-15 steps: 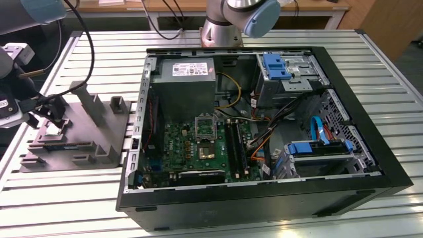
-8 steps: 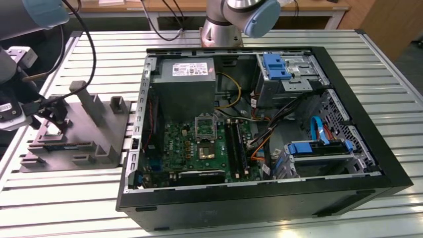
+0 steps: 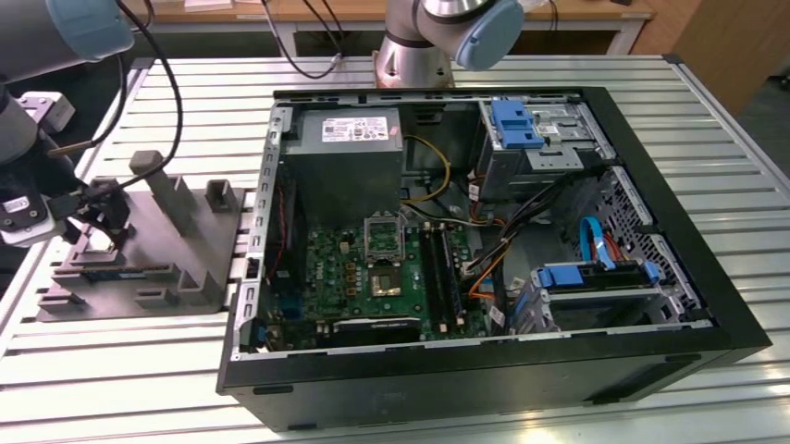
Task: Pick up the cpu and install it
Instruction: 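Pick up the cpu and move it towards the insertion slot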
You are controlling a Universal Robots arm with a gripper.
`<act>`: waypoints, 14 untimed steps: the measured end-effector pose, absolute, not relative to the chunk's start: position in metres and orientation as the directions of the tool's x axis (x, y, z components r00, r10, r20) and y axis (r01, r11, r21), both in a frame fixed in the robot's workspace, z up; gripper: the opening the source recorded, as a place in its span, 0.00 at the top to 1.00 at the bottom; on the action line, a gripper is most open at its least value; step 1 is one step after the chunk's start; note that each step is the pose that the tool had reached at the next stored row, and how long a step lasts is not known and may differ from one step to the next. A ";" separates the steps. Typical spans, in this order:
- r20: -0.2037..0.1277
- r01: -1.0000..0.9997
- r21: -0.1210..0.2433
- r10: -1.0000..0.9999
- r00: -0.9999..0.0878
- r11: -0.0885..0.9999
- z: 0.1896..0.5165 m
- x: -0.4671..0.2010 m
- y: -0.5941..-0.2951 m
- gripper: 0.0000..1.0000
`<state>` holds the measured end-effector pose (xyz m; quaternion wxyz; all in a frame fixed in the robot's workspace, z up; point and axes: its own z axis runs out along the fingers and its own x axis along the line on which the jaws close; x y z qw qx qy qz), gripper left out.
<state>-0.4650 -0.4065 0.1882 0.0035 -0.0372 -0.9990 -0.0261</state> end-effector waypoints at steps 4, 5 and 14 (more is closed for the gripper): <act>0.009 0.074 0.052 0.074 -0.997 0.996 0.186 -0.466 -0.406 0.35; 0.009 0.074 0.052 0.074 -0.997 0.996 0.186 -0.466 -0.406 0.35; 0.009 0.075 0.055 0.074 -0.997 0.996 0.182 -0.466 -0.406 0.35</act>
